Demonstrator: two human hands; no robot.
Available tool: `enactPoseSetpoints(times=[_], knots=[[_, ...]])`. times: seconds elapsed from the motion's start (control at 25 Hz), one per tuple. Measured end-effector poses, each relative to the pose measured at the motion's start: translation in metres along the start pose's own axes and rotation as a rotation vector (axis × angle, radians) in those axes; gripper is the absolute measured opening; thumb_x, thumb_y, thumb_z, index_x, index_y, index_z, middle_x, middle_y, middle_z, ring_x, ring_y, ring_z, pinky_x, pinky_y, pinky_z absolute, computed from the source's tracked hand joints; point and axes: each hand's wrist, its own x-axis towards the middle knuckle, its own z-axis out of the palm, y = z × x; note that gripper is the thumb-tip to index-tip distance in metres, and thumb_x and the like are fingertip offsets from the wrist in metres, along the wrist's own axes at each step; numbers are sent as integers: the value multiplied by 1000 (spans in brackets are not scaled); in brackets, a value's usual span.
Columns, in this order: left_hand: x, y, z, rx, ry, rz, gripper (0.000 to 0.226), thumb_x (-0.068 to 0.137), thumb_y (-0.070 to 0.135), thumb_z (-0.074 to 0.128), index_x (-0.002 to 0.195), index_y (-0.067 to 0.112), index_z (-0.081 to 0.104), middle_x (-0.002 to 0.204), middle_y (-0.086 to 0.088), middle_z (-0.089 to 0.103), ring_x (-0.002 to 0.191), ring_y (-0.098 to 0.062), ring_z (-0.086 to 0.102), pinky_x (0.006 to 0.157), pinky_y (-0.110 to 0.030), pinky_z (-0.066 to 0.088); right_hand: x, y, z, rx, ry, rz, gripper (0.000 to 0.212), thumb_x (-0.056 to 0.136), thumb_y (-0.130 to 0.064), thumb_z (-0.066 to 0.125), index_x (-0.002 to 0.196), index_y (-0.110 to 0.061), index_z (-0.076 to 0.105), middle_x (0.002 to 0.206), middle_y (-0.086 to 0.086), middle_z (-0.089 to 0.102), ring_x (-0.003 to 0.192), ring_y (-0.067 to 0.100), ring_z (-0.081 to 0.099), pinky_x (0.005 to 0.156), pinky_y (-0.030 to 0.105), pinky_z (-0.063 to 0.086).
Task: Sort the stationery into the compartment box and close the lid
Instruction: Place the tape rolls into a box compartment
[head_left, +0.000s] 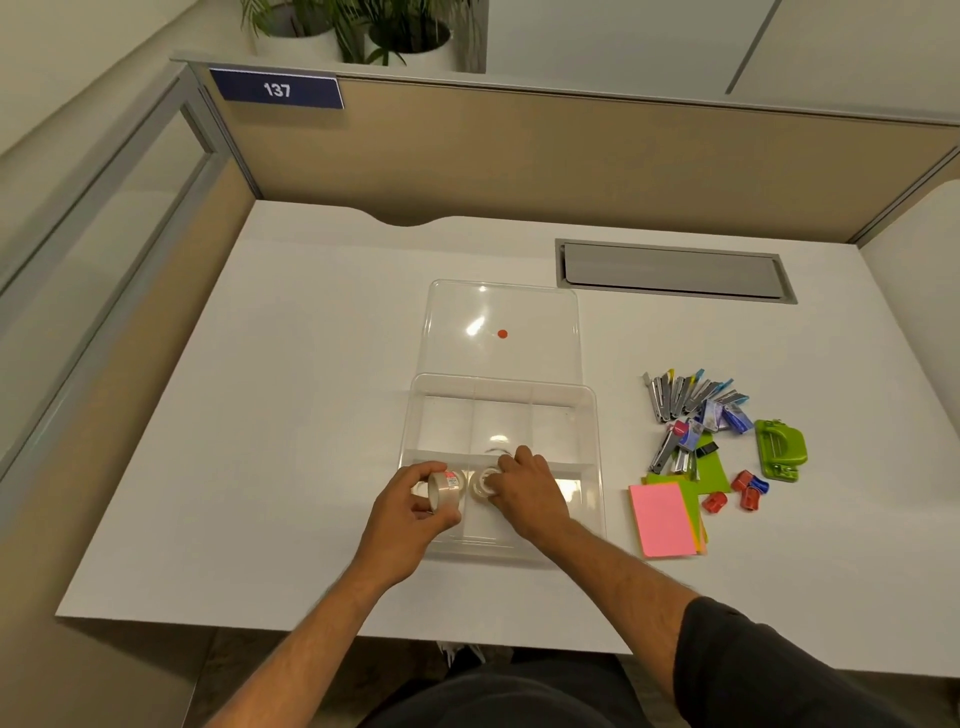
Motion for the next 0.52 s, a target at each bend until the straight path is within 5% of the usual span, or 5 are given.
enactPoseSetpoints(times=[0.32, 0.52], knots=[[-3, -6, -9, 58, 36, -15, 53, 76, 18, 83, 112, 49, 59, 115, 20, 61, 88, -11, 66, 71, -19, 54, -7, -5, 2, -51, 42, -40, 11, 79, -24, 76, 89, -17, 76, 87, 0, 66, 90, 23, 56, 76, 35, 45], [10, -14, -13, 369, 57, 20, 50, 75, 30, 81, 115, 45, 55, 109, 27, 57, 89, 0, 61, 67, -9, 43, -12, 1, -10, 104, 146, -24, 16, 75, -29, 81, 85, -18, 74, 84, -2, 65, 82, 20, 54, 66, 33, 43]])
